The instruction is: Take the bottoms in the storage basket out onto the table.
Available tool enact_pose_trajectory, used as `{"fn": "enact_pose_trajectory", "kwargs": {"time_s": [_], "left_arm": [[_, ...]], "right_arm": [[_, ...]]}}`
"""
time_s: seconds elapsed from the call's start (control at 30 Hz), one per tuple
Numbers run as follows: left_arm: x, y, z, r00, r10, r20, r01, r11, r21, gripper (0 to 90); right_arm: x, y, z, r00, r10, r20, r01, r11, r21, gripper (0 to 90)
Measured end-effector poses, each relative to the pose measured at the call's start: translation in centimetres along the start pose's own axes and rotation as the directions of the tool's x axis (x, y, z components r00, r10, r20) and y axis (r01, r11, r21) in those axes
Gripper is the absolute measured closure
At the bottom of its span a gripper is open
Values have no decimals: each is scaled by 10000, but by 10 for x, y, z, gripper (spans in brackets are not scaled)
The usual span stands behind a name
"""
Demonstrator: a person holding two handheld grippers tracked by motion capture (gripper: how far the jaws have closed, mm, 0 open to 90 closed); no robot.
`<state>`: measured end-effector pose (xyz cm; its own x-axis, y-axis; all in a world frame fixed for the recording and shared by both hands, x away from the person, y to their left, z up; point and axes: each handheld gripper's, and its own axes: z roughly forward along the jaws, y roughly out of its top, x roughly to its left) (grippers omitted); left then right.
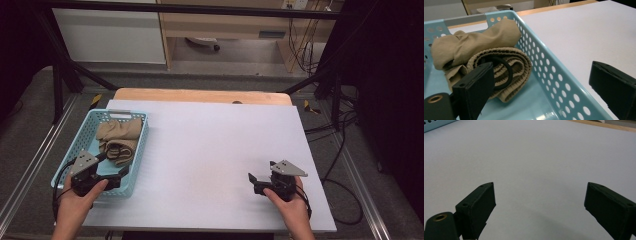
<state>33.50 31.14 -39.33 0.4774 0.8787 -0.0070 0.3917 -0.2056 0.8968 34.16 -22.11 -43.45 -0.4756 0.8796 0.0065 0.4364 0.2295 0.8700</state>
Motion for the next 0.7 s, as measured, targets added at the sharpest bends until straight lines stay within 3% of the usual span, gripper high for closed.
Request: {"fn": "enact_pose_trajectory", "kwargs": {"time_s": [0.1,0.13,0.2,0.23,0.37,0.47,0.5,0.57,0.7], "left_arm": [[-2,3,-2,9997,-70,-218,68,9999,-103,65],[-7,9,-4,9997,65,-232,-71,9996,-268,66],[-9,13,-3,9999,-32,-106,28,9992,-399,65],[-10,17,-2,10000,-58,-10,58,9994,-356,65],[-10,38,4,9984,209,-526,-210,9998,-21,71],[-4,61,11,9967,311,-749,-290,9991,298,73],[-4,61,11,9967,311,-749,-290,9991,298,71],[-9,80,12,9920,742,-1021,-719,9971,258,77],[-12,93,18,9950,671,-737,-655,9976,232,69]], "right_arm": [[-1,-3,-5,9997,202,99,-202,9998,-21,102],[-1,-4,-6,9996,257,113,-257,9997,-29,102],[-2,-5,-8,9993,349,93,-349,9994,-78,102],[-6,-4,-9,9981,607,126,-604,9979,-247,108],[-14,-1,-8,9933,1135,202,-1124,9924,-496,117],[-12,-2,-9,9941,1057,236,-1048,9938,-383,118],[-12,-2,-9,9941,1057,236,-1048,9938,-383,118],[-7,-2,-11,9964,830,199,-822,9958,-407,120],[-3,1,-10,9969,743,259,-731,9963,-454,120]]}}
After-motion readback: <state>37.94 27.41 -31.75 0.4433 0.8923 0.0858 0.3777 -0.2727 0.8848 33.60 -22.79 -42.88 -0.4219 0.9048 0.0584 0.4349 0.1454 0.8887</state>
